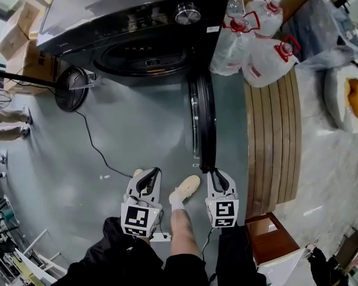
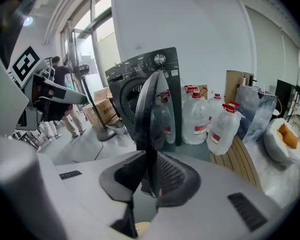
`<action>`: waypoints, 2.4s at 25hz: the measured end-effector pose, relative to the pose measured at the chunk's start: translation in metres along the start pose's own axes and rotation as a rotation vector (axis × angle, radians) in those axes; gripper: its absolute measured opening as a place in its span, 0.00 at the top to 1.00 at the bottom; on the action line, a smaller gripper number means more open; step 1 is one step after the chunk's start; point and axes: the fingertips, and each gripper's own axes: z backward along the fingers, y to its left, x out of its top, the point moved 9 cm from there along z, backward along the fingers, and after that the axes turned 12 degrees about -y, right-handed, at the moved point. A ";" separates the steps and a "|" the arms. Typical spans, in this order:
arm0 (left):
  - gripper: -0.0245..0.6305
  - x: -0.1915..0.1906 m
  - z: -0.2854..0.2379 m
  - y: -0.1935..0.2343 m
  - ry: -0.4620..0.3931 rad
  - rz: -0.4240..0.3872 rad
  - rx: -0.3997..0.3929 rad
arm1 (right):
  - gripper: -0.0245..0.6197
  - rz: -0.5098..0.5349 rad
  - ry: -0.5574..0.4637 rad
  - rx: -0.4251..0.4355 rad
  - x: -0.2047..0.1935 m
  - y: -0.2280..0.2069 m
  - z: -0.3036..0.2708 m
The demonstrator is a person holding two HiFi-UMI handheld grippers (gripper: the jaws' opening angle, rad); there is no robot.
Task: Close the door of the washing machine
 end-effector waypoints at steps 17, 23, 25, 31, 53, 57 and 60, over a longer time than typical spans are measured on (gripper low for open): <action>0.92 0.004 0.041 0.039 -0.051 0.035 0.111 | 0.83 -0.002 0.028 0.057 0.007 0.047 -0.017; 0.92 -0.001 0.050 0.067 -0.051 0.038 0.120 | 0.82 -0.026 0.030 0.061 0.010 0.077 -0.030; 0.92 0.000 0.051 0.077 -0.049 0.035 0.118 | 0.82 -0.039 0.027 0.059 0.011 0.087 -0.034; 0.92 0.004 0.053 0.112 -0.053 0.037 0.112 | 0.81 -0.081 0.038 0.049 0.016 0.118 -0.055; 0.92 -0.011 0.053 0.235 -0.005 0.115 0.169 | 0.78 -0.140 0.044 0.126 0.050 0.221 -0.150; 0.92 -0.012 0.053 0.255 -0.005 0.124 0.180 | 0.78 -0.136 0.044 0.139 0.059 0.237 -0.169; 0.92 -0.012 0.053 0.272 0.000 0.131 0.186 | 0.78 -0.133 0.048 0.145 0.065 0.249 -0.184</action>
